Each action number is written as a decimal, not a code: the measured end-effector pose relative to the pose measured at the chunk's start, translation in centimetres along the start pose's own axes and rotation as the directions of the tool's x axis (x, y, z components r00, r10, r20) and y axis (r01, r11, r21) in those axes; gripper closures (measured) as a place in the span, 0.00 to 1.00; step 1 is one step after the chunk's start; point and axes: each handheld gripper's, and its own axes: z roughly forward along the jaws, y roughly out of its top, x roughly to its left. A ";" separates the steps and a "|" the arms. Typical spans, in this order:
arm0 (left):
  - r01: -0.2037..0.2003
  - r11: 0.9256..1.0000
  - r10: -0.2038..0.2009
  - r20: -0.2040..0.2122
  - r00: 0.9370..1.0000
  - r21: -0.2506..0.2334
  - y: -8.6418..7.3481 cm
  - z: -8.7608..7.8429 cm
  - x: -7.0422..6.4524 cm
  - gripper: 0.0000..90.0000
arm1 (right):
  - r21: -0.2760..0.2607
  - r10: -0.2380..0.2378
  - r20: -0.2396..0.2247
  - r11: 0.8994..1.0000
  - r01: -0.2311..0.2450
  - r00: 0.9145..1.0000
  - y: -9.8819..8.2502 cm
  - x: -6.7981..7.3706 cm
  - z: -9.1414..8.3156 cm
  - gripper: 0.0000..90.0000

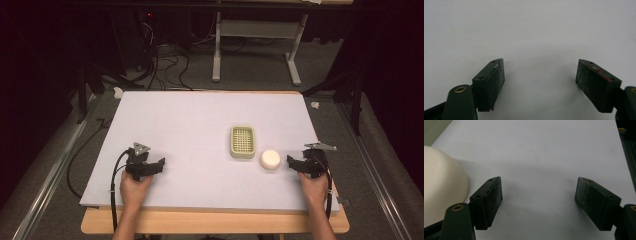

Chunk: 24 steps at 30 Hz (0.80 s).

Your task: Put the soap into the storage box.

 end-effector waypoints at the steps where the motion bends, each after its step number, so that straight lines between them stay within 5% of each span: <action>1: 0.000 1.000 0.000 0.000 1.000 0.000 0.0 0.0 0.0 0.26 | -0.011 0.001 -0.005 1.000 -0.001 1.000 -0.1 0.1 -0.2 0.25; 12: 0.004 1.000 -0.004 0.002 1.000 -0.002 0.0 0.0 0.0 0.26 | -0.107 -0.060 -0.083 0.993 0.050 0.995 -0.2 1.7 -3.2 0.24; 24: 0.005 1.000 -0.005 0.002 1.000 -0.003 0.0 0.0 0.0 0.26 | -0.167 -0.100 -0.164 0.983 0.072 0.981 -0.9 3.7 -4.2 0.17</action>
